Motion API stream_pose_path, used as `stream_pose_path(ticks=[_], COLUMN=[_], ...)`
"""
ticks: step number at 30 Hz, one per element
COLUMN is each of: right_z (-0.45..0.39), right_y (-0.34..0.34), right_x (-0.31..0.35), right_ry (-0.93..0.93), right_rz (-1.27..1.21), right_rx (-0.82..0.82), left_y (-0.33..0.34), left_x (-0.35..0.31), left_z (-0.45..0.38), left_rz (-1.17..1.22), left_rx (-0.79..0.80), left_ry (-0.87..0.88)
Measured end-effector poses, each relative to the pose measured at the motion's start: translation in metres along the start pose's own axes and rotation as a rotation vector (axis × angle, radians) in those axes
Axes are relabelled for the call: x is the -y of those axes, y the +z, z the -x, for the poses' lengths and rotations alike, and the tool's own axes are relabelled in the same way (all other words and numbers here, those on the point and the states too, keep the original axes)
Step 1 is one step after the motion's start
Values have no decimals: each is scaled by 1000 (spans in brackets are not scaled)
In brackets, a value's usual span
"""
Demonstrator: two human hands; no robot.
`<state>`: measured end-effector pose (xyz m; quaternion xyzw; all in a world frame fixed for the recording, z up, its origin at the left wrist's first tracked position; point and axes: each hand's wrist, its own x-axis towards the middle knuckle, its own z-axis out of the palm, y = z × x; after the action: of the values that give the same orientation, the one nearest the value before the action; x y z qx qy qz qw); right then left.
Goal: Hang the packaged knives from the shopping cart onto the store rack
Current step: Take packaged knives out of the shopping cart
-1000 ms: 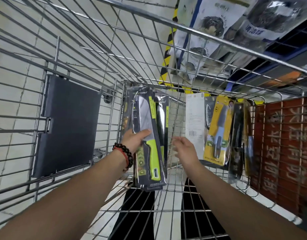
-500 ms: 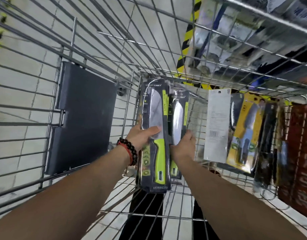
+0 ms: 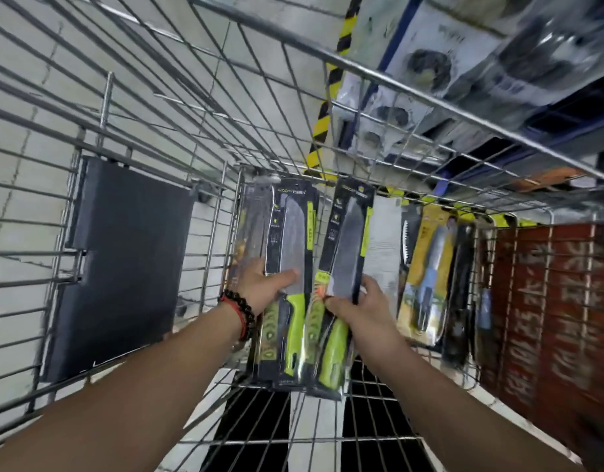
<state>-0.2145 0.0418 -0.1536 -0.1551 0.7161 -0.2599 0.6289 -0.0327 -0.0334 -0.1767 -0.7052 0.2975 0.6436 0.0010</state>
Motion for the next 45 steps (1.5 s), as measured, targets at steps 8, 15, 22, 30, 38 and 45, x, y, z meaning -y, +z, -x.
stream_pose_path(ticks=[8, 15, 22, 30, 38, 45], right_z=[-1, -17, -44, -76, -60, -71], right_y=[13, 12, 32, 66, 2, -42], right_x=[0, -5, -22, -55, -1, 4], right_ry=[24, -20, -50, 14, -176, 20], right_rz=[98, 62, 157, 319, 381, 985], right_rx=[25, 112, -1, 54, -489, -504], left_y=[38, 62, 74, 58, 67, 124], left_x=[-27, -27, -18, -3, -9, -31], left_z=[14, -4, -31, -28, -6, -3], left_rz=[196, 278, -24, -203, -402, -216], left_rx=[114, 139, -121, -277, -273, 25], left_ry=[-20, 24, 30, 160, 397, 295])
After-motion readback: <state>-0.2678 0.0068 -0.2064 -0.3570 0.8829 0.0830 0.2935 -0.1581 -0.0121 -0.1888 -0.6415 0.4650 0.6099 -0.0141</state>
